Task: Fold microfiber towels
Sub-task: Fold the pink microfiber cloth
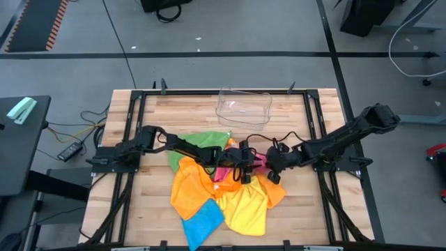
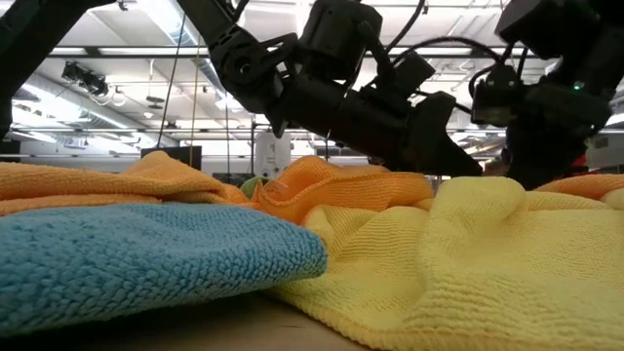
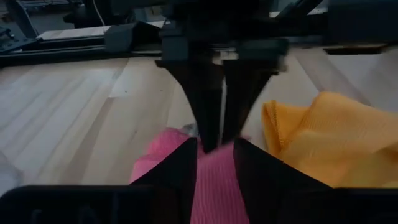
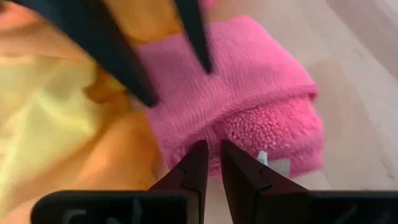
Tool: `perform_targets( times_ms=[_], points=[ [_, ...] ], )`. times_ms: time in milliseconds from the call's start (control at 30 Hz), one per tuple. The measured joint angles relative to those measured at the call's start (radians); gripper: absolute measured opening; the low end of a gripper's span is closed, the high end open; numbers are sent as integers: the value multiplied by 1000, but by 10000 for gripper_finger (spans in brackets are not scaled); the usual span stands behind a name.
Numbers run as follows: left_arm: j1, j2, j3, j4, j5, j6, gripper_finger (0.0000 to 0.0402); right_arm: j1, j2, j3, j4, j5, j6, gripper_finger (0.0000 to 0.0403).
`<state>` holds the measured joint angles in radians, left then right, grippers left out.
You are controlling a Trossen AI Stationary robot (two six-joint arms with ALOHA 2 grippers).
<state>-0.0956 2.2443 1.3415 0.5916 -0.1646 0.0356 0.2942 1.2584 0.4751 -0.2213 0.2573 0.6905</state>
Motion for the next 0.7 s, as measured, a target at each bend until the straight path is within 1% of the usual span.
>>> perform_targets(
  times_ms=[67,267,500,600,700],
  points=[
    [1,10,0,13,-2,7,110,6,2,0,32,4,-10,52],
    [3,59,2,68,-8,2,109,6,-27,5,6,-7,-10,52],
    [3,74,8,78,-8,-3,110,6,-128,6,-86,-7,20,52],
    [1,74,8,92,-8,-5,109,5,-170,6,-96,32,34,52],
    [-5,74,8,109,-8,-6,109,2,-181,6,-101,109,33,54]
  ],
)
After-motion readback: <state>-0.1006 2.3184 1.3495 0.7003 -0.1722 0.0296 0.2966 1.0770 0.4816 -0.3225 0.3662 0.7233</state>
